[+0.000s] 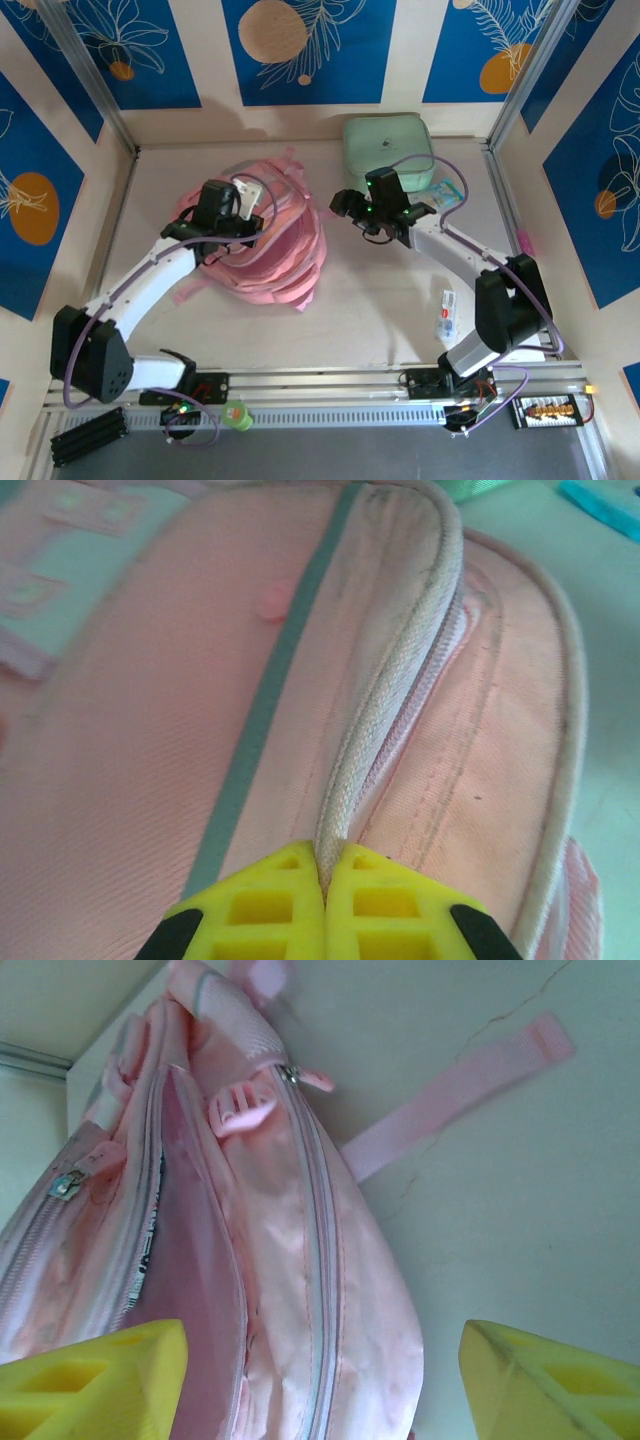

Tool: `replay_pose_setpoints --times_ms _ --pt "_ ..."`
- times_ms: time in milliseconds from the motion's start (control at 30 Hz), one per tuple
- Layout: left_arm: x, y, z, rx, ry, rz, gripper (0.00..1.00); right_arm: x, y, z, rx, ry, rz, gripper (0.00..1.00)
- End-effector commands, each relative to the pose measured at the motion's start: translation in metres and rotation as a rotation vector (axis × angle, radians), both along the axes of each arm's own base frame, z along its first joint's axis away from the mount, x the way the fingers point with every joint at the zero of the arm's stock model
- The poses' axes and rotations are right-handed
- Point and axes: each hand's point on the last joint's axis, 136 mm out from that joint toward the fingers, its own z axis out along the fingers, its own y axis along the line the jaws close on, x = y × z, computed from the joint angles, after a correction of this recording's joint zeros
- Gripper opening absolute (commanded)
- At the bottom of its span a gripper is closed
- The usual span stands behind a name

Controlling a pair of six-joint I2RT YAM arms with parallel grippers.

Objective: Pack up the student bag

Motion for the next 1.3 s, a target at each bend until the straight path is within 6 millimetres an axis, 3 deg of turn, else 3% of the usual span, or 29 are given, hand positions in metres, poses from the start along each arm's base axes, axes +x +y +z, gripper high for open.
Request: replay_pose_setpoints --times_ms 0,100,133,300,467,667,867,967,1100,1267 --pt "0.007 -0.028 0.002 -0.115 -0.011 -0.055 0.0 -0.001 0.0 0.004 -0.003 0.018 0.024 0.73" --pt "0.01 -0.042 -0.004 -0.125 0.002 -0.081 0.01 -0.003 -0.007 0.003 0.006 0.027 0.03 0.73" --pt "0.011 -0.048 -0.004 -0.131 0.007 -0.091 0.06 -0.003 -0.009 0.003 0.008 0.027 0.032 0.73" --pt "0.014 -0.06 -0.001 -0.194 0.015 -0.066 0.5 -0.01 -0.008 0.013 -0.027 0.008 0.113 0.77" --pt "0.017 -0.037 -0.001 -0.228 0.037 0.069 0.75 -0.022 0.017 0.015 -0.039 0.006 0.18 0.79" --pt "0.005 0.014 -0.006 -0.357 0.115 0.273 0.87 -0.037 0.06 0.011 0.012 0.015 0.243 0.8" --pt "-0.005 0.067 -0.009 -0.39 0.125 0.447 0.91 -0.043 0.106 0.012 0.051 0.03 0.341 0.78" --pt "-0.005 0.104 -0.02 -0.4 0.139 0.585 0.87 -0.044 0.123 0.014 0.056 0.032 0.36 0.66" --pt "0.001 0.137 -0.033 -0.486 0.159 0.706 0.84 -0.039 0.126 -0.002 0.031 0.12 0.283 0.53" --pt "0.011 0.144 -0.037 -0.592 0.177 0.732 0.84 -0.034 0.13 -0.016 0.047 0.154 0.252 0.47"
